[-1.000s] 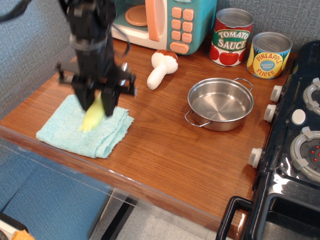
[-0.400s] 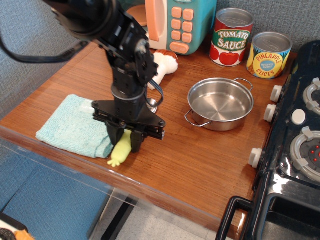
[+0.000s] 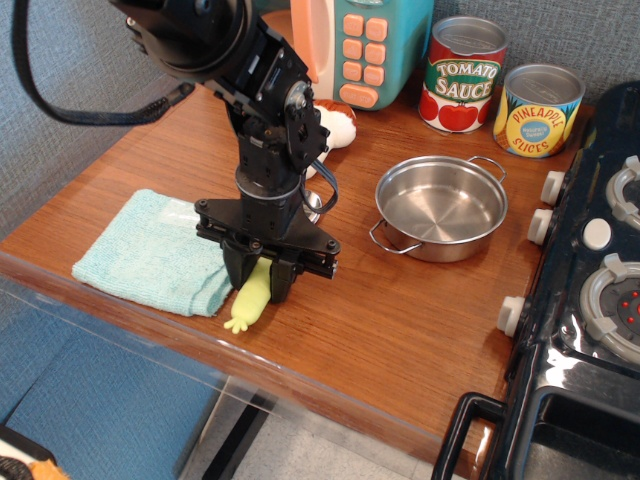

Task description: Move the yellow spoon to the right of the blue cloth.

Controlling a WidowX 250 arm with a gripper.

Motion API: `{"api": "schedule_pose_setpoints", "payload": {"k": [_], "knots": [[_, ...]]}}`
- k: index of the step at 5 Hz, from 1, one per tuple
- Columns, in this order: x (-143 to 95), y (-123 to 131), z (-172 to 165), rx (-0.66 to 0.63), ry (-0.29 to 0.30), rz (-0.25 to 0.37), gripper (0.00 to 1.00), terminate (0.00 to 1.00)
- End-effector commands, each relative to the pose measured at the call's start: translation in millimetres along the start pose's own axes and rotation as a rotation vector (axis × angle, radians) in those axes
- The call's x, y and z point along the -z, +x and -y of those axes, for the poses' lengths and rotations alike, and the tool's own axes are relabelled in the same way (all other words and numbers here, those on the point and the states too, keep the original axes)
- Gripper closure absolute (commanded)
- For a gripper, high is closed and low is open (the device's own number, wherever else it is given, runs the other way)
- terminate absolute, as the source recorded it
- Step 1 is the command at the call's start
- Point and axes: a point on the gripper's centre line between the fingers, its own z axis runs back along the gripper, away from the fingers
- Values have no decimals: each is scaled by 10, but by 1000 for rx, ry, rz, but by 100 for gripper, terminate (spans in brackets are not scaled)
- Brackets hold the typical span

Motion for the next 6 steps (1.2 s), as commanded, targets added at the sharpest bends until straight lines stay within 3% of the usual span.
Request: {"api": "schedule_pose_setpoints", "payload": {"k": [1, 3, 5, 6], "knots": [[-330, 111, 118, 12, -37, 69, 0, 0], [-789, 108, 31, 18, -116, 137, 0, 0], [-844, 81, 12, 23, -125, 128, 0, 0], [-844, 81, 12, 23, -125, 128, 0, 100]]}}
